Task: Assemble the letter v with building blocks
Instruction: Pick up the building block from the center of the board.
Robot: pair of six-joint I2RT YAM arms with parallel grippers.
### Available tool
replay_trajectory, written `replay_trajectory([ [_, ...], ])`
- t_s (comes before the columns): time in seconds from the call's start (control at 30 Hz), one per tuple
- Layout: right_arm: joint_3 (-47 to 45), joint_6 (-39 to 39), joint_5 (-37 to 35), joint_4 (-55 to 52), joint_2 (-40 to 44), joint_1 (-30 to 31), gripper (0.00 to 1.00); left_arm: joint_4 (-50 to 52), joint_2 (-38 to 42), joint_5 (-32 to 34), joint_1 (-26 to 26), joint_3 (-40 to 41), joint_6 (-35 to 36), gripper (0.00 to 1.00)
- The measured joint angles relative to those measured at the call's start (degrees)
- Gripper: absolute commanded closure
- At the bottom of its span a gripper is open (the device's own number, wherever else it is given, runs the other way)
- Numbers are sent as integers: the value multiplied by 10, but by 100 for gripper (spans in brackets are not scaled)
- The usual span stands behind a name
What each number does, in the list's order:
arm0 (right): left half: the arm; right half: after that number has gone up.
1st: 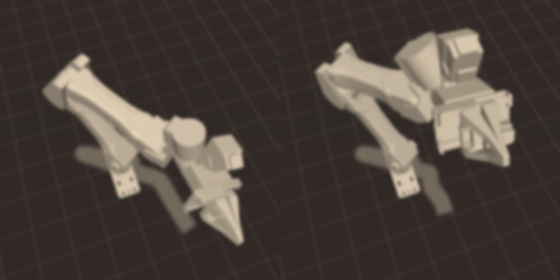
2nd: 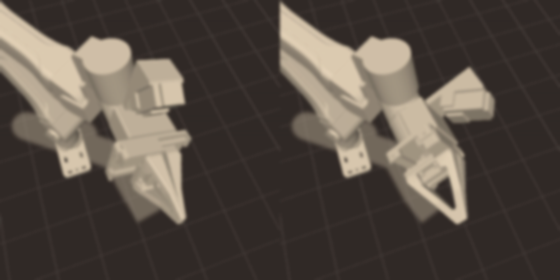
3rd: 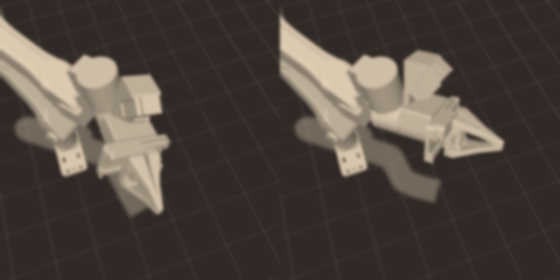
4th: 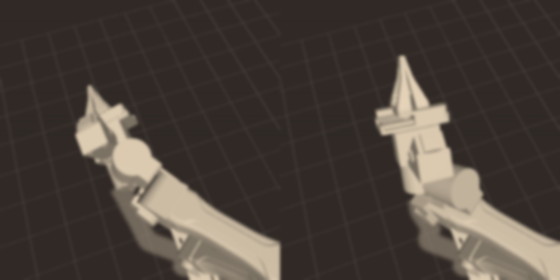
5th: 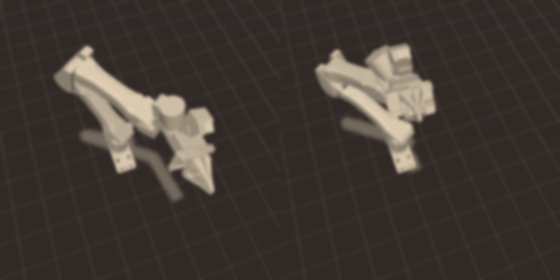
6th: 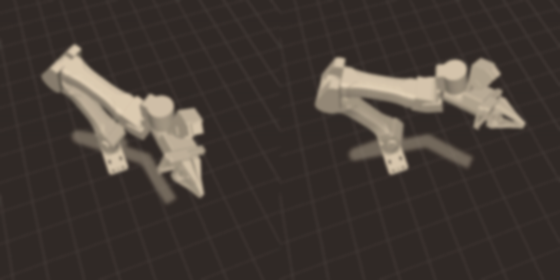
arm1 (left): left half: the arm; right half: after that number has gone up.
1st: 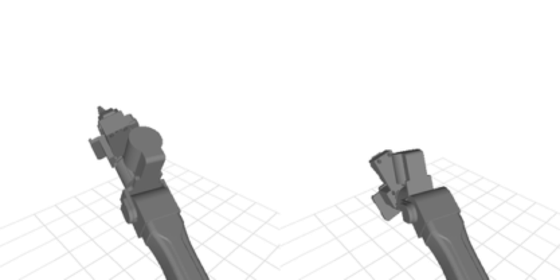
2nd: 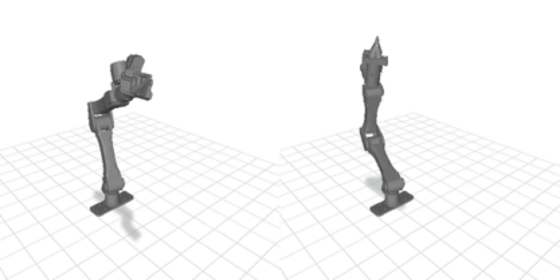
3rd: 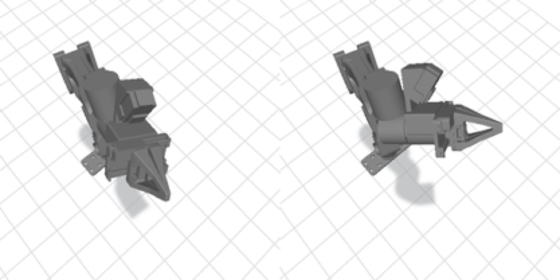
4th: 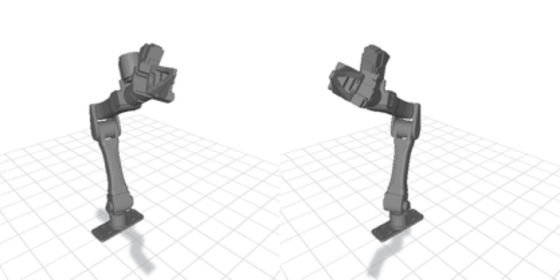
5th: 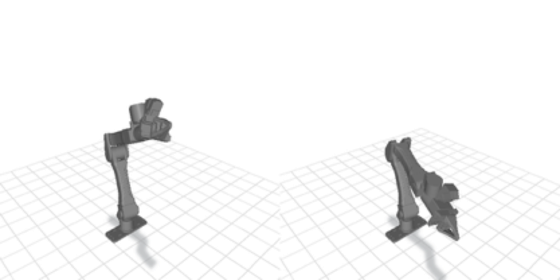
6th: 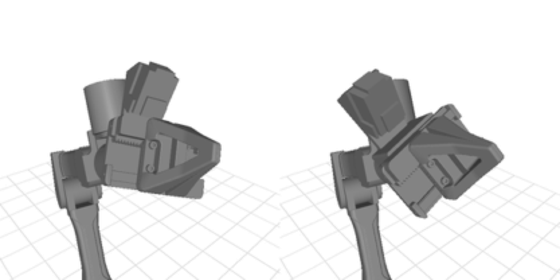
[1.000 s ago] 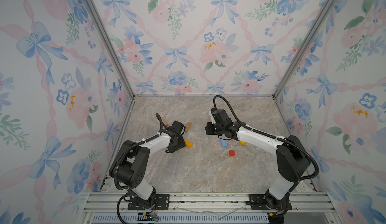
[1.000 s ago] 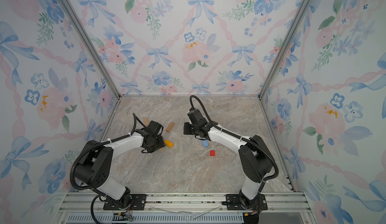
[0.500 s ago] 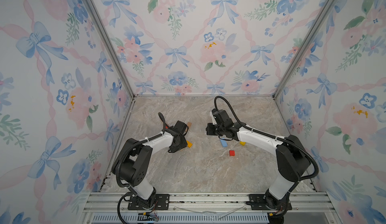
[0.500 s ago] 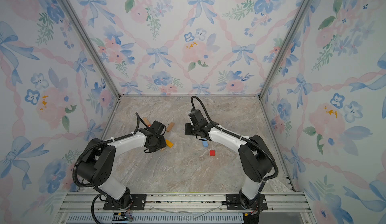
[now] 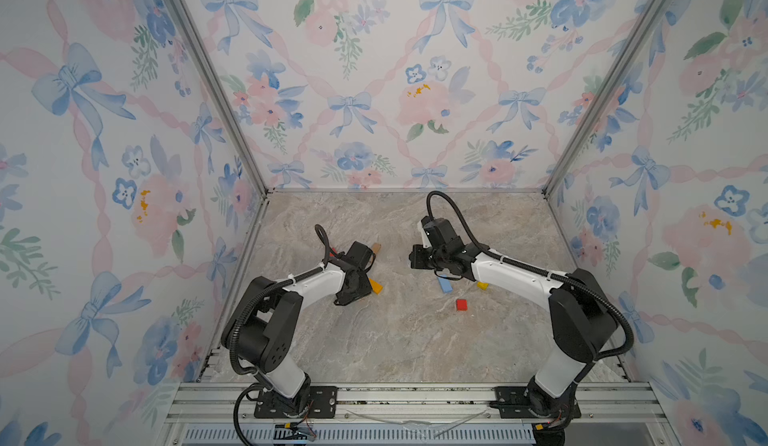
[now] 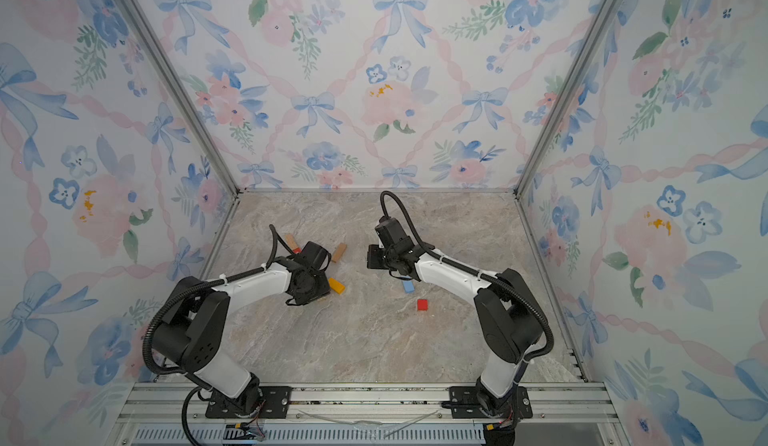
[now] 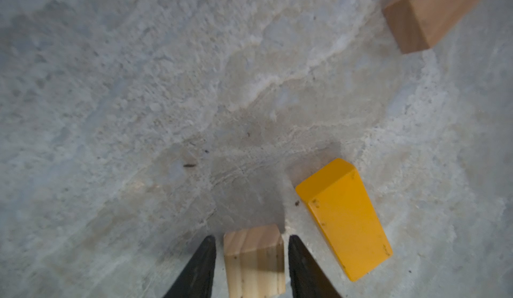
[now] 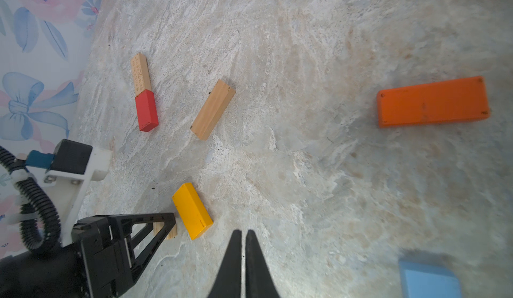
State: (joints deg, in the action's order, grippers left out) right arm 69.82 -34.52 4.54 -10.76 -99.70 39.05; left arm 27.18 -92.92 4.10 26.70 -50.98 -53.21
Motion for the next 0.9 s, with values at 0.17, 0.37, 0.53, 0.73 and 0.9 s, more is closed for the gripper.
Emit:
replay_trajectory([
  [0.17, 0, 0, 3, 1, 0, 0, 91, 2, 2, 0, 0, 2, 0, 55],
  [0.37, 0, -2, 11, 1, 0, 0, 91, 3, 2, 0, 0, 3, 6, 58],
  [0.53, 0, -4, 12, 1, 0, 0, 91, 6, 2, 2, 0, 5, 15, 66],
  [0.73, 0, -4, 15, 1, 0, 0, 91, 7, 3, 6, 0, 5, 17, 79],
  [0.9, 0, -4, 15, 1, -1, 0, 90, 9, 5, 6, 0, 5, 17, 80],
])
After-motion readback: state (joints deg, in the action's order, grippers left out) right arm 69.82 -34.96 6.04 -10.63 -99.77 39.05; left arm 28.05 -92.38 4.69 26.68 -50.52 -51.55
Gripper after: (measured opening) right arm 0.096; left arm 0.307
